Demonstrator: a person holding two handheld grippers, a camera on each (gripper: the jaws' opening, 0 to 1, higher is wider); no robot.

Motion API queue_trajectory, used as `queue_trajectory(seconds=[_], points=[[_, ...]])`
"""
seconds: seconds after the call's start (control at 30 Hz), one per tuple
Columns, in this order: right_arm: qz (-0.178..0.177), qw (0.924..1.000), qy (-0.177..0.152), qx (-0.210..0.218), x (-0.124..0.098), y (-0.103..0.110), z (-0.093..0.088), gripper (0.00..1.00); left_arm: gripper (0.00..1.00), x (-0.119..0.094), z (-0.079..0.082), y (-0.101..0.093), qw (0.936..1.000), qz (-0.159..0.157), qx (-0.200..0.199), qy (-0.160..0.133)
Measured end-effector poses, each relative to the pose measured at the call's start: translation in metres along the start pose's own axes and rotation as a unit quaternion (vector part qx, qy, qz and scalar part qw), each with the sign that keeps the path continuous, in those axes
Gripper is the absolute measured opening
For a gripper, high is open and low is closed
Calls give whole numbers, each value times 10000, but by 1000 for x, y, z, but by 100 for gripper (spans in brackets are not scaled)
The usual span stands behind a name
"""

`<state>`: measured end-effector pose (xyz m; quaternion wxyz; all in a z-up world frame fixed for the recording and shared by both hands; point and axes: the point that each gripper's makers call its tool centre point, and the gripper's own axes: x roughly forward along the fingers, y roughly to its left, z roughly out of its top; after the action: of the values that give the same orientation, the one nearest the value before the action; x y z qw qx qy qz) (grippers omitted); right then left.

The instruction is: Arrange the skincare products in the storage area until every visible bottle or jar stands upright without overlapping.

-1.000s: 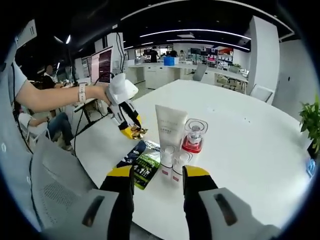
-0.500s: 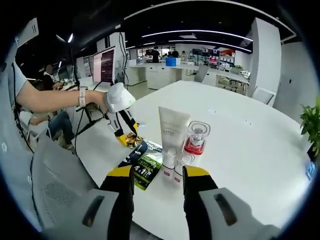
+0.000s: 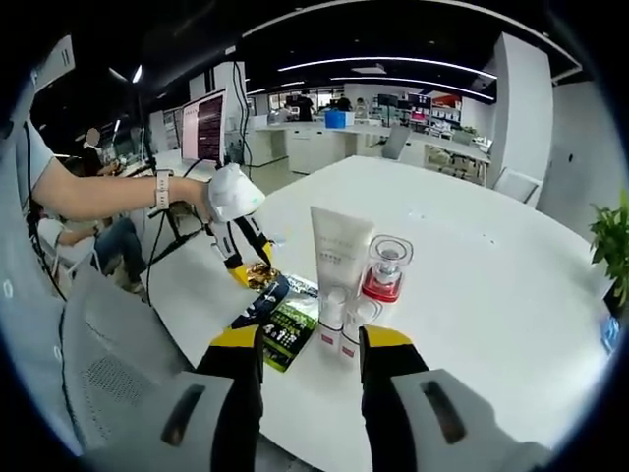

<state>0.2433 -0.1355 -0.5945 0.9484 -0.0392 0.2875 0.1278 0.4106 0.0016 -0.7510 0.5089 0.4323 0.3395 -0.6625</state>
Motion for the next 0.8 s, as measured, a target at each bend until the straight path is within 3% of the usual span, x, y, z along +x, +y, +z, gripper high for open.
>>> queue_trajectory(seconds=[0.33,0.6,0.7,0.8], points=[[78,10000,10,-46,2,4,2,39,41,1,4,0,9999,-52,-117,-111],[70,10000,18,-29,1,4,0,39,50,2,7,-4,9998,-110,-138,-128],[57,10000,-7,-32,0,4,1,39,61,5,5,-3,10000,27,-13,-25],[28,10000,-43,-29,-3,3,2,39,63,3,9,-3,9999,73,-21,-109]])
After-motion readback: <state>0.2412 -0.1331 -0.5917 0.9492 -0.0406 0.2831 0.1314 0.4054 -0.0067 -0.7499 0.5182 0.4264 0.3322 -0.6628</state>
